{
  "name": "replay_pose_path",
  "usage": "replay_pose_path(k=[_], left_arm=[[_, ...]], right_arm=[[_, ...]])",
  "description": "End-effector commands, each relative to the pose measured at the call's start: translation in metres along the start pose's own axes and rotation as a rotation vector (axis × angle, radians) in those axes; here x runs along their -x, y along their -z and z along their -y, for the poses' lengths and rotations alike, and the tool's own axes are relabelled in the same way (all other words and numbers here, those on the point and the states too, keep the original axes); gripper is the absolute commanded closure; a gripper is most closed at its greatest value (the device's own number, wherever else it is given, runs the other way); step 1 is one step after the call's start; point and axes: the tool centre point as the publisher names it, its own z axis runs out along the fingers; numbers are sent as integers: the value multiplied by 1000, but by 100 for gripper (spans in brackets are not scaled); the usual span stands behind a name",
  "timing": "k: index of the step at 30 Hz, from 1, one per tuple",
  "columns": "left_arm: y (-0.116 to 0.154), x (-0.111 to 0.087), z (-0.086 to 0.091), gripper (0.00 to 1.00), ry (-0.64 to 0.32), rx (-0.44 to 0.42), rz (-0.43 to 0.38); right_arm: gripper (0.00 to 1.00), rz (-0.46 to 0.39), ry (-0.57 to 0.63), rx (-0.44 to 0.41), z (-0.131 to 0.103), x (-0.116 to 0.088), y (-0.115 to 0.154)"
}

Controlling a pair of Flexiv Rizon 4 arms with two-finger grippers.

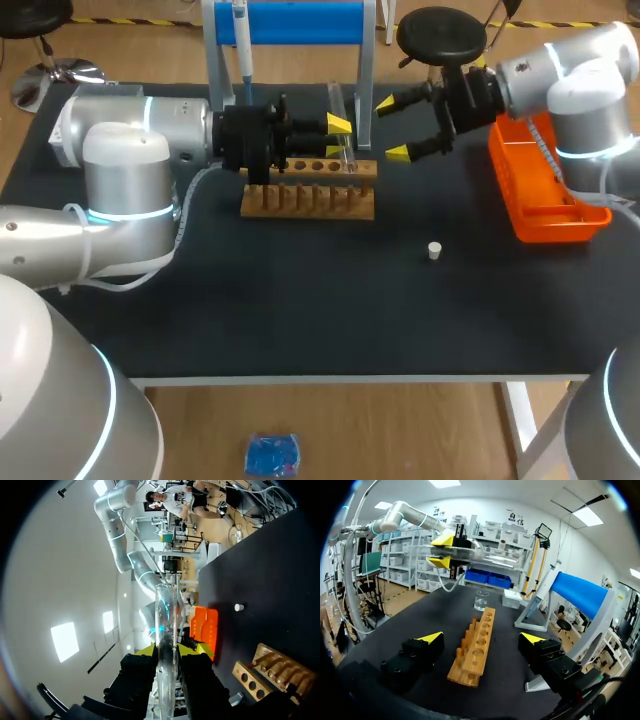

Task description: Invert the test tube, pick up the pipette, mount the tip to pipette, aspirate from beaker and dispense into the tube, eject the tip, return the pipette, and cap with the stopper.

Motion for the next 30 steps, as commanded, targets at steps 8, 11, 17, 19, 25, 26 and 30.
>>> replay_pose_path(k=[8,11,17,19,25,26,30], left_arm=[[0,0,-1,100,-1,-5,-1],[0,0,-1,100,-1,-5,-1],[0,0,-1,100,-1,-5,-1],[0,0,-1,100,-1,-5,-1],[0,0,-1,100,-1,-5,-1],[0,0,-1,100,-1,-5,-1],[0,0,-1,100,-1,-5,-1]], right_arm=[[0,-1,-16,-48,6,-9,-5],[0,-7,-20,-59,8,-13,-5],[0,-22,-27,-86,10,-17,-4],[0,-22,-29,-87,9,-17,-3],[0,-22,-29,-87,9,-17,-3],[0,-22,-29,-87,9,-17,-3],[0,-22,-29,-87,9,-17,-3]])
